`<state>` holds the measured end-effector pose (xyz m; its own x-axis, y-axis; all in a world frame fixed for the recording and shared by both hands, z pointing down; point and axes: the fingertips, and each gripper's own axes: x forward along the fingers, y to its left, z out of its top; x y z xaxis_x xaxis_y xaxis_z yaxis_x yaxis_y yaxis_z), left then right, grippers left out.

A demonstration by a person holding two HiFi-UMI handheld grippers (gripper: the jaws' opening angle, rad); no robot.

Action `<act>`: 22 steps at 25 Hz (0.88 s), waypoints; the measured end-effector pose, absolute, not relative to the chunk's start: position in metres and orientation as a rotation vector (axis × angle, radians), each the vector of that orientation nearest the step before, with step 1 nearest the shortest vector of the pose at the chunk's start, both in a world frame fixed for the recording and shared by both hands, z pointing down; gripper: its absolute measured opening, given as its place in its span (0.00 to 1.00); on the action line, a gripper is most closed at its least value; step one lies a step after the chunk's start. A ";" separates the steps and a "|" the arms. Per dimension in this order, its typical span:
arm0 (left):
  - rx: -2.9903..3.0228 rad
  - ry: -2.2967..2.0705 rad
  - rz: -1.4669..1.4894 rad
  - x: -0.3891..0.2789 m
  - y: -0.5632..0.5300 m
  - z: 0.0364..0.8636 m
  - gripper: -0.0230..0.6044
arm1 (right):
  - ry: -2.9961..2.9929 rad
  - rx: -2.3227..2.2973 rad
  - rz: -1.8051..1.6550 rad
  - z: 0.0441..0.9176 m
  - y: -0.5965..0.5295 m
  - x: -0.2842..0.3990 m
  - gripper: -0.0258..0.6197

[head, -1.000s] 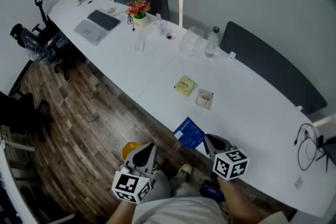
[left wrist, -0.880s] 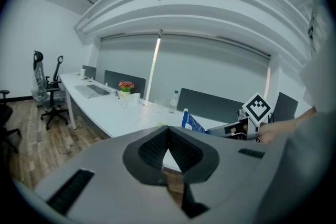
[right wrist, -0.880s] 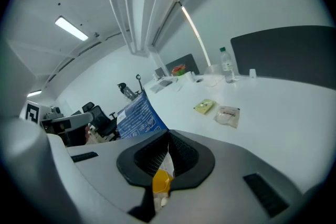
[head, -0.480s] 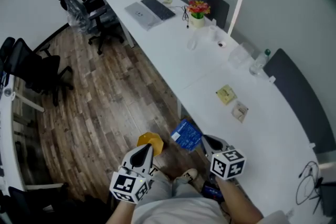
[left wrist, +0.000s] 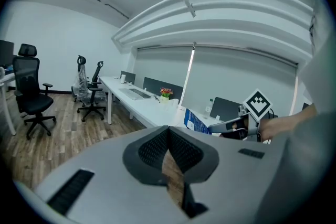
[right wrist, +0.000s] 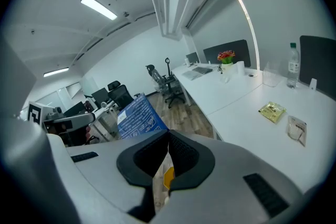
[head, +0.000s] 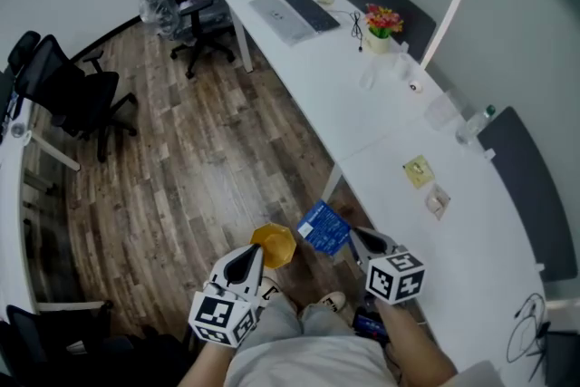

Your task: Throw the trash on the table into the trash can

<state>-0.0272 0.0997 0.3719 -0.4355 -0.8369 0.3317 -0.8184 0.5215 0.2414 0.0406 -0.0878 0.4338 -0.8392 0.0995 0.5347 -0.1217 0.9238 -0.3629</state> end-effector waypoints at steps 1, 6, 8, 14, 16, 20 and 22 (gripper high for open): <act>1.368 -2.356 -0.061 -0.031 0.104 0.372 0.04 | -2.515 0.015 0.517 0.432 -0.084 0.035 0.09; 1.406 -2.339 -0.063 -0.049 0.123 0.374 0.04 | -2.531 0.010 0.505 0.428 -0.065 0.002 0.09; 1.410 -2.335 -0.064 -0.054 0.130 0.373 0.04 | -2.537 -0.006 0.486 0.426 -0.056 -0.010 0.09; 1.368 -2.363 -0.098 -0.075 0.151 0.367 0.04 | -2.544 -0.068 0.438 0.417 -0.040 -0.038 0.09; 1.350 -2.379 -0.109 -0.082 0.152 0.365 0.04 | -2.542 -0.088 0.430 0.416 -0.040 -0.046 0.09; 1.300 -2.398 -0.117 -0.091 0.154 0.365 0.04 | -2.521 -0.115 0.435 0.420 -0.043 -0.056 0.09; 1.274 -2.408 -0.126 -0.095 0.156 0.366 0.04 | -2.512 -0.133 0.432 0.421 -0.043 -0.061 0.09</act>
<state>-0.0945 0.1563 0.3656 -0.4971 -0.8088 0.3142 -0.7716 0.5777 0.2663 -0.0607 -0.0433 0.4213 -0.8265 0.1879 0.5307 -0.0001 0.9426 -0.3339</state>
